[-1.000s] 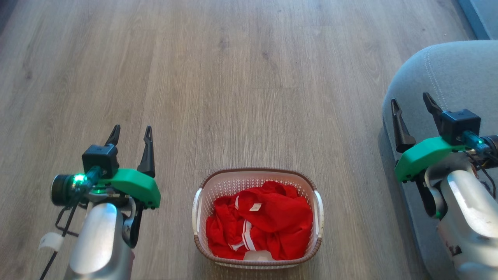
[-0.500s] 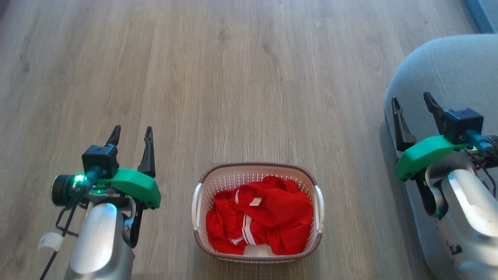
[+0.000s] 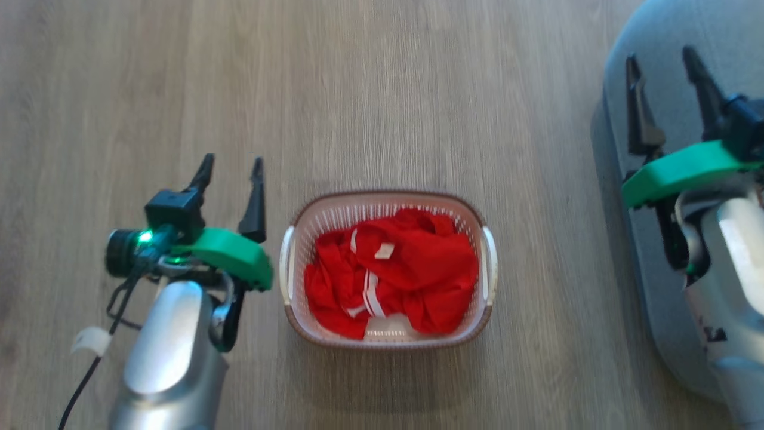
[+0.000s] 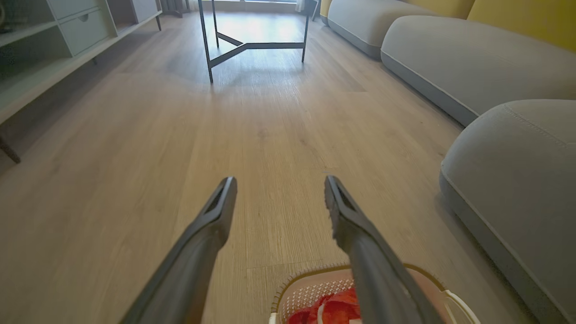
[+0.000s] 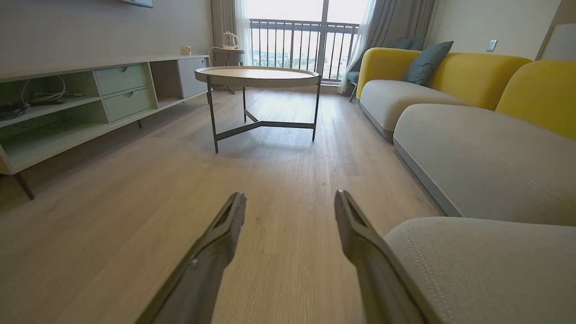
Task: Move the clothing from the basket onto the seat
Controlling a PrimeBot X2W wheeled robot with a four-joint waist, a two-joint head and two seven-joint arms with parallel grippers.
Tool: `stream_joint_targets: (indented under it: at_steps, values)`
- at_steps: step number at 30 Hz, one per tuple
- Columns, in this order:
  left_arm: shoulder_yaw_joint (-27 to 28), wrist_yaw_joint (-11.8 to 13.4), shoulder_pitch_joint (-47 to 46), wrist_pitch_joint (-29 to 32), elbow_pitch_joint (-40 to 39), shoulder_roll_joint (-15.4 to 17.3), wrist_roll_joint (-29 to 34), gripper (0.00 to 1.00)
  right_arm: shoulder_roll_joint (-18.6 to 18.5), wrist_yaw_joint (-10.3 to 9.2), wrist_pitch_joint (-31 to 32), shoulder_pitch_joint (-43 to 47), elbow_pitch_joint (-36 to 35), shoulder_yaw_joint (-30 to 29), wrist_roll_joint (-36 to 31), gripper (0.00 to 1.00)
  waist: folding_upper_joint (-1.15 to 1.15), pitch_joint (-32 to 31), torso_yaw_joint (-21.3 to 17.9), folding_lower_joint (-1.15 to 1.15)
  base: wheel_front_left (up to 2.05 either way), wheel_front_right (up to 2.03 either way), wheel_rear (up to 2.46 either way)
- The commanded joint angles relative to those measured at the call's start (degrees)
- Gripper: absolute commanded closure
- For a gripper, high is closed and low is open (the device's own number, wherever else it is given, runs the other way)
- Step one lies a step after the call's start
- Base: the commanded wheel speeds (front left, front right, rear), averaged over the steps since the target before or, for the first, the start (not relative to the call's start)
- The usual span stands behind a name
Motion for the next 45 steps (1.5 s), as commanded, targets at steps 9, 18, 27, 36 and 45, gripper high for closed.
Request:
stream_joint_targets:
  at_steps: [9, 18, 27, 36, 45]
  values:
    - [-9.1, 1.3, -5.5, -0.5, -2.0, 0.7, -5.5, 0.0, -1.1, 0.13, -0.7, -6.2, -5.0, 0.3, -1.3, 0.0, 0.0, 13.9, -3.3, -0.01, 0.0, 0.0, 0.0]
    - [-20.9, 1.4, -11.4, -0.5, 3.3, 0.7, -7.0, 0.0, -0.7, 0.13, -0.7, -10.8, -6.9, 1.6, -1.5, 0.0, 0.0, 22.2, -6.7, -0.01, 0.0, 0.0, 0.0]
    - [-34.1, 1.7, -19.6, -0.5, 14.0, 0.7, -5.9, 0.0, 0.8, 0.13, -0.7, -13.7, -8.5, 3.0, -1.7, 0.0, 0.0, 27.6, -9.3, -0.01, 0.0, 0.0, 0.0]
    - [-41.9, 1.4, -29.2, -0.5, 24.3, 0.7, -4.0, 0.0, 2.6, 0.13, -0.7, -17.0, -10.2, 4.7, -1.4, 0.0, 0.0, 32.7, -12.8, -0.01, 0.0, 0.0, 0.0]
    - [-43.8, 1.1, -35.5, -0.5, 32.3, 0.7, -3.1, 0.0, 5.1, 0.13, -0.7, -19.0, -12.5, 5.3, -1.2, 0.0, 0.0, 37.4, -16.1, -0.01, 0.0, 0.0, 0.0]
